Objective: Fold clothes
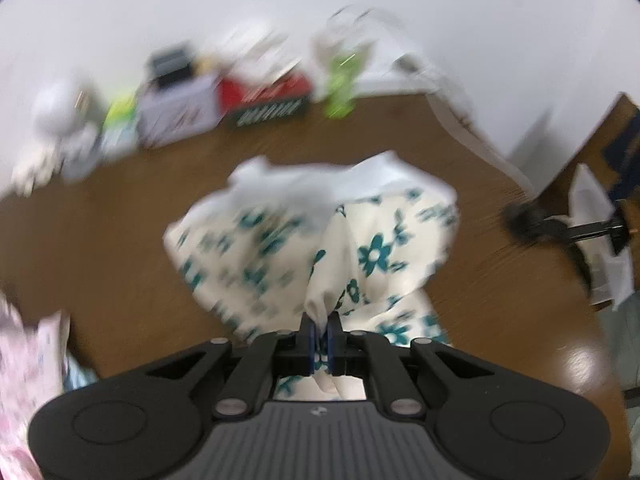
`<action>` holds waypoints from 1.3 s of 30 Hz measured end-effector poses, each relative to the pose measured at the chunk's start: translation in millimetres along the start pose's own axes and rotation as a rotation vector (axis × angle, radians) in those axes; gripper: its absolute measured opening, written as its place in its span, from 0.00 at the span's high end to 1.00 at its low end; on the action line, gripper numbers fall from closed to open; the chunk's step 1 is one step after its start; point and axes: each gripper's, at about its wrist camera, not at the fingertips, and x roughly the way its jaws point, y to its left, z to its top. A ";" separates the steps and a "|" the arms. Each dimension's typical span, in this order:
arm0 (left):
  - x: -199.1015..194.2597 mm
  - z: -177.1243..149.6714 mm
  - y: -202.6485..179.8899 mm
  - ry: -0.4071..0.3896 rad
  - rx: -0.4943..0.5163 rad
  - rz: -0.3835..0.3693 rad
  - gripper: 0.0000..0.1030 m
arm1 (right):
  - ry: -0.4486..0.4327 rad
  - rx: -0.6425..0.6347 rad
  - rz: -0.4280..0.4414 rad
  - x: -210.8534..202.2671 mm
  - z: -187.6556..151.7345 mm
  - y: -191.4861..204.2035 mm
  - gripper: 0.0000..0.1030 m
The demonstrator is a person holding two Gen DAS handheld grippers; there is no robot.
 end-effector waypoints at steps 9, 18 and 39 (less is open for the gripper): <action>18.0 -7.1 25.9 0.051 -0.039 0.037 0.63 | 0.080 0.237 0.231 17.5 5.5 -23.6 0.63; -24.5 3.9 -45.9 -0.113 0.173 -0.010 0.43 | 0.032 0.400 0.100 32.6 18.8 -62.8 0.72; 32.0 30.3 -13.5 -0.073 0.025 0.103 0.95 | 0.044 0.356 0.098 58.2 5.6 -54.8 0.76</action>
